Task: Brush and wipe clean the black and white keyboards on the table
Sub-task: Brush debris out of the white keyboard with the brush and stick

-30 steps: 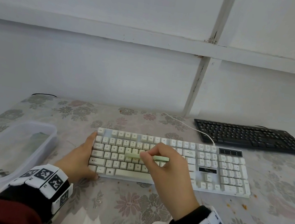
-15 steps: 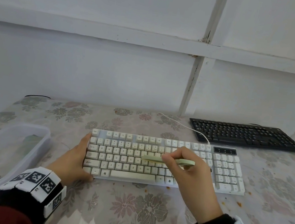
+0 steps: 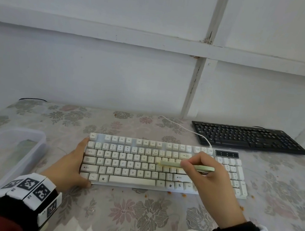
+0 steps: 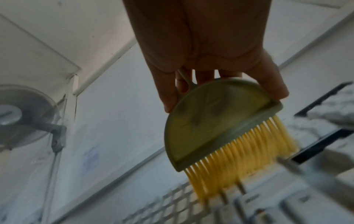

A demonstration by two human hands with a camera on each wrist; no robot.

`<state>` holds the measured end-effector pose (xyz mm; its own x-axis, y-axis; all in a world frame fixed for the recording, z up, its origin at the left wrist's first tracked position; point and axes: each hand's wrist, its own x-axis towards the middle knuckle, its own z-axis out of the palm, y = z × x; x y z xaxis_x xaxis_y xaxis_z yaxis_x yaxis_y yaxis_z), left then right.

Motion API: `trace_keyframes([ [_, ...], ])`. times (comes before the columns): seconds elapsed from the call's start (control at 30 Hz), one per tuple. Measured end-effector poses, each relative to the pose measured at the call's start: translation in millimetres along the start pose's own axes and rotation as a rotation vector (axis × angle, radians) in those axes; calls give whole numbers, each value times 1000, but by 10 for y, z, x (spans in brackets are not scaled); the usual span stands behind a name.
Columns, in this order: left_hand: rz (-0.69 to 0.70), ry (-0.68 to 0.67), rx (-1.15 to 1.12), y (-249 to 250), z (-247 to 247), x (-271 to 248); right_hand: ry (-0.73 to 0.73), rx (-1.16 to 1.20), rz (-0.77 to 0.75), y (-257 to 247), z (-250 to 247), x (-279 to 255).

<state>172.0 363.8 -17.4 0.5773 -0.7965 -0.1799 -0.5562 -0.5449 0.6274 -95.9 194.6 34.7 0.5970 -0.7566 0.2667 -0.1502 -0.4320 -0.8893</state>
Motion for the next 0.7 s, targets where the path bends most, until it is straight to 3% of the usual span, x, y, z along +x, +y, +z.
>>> trace_keyframes([
  [0.27, 15, 4, 5, -6, 0, 0, 133, -134, 29, 144, -401, 79],
  [0.7, 8, -3, 14, -28, 6, 15, 119, -208, 50, 343, -853, 79],
])
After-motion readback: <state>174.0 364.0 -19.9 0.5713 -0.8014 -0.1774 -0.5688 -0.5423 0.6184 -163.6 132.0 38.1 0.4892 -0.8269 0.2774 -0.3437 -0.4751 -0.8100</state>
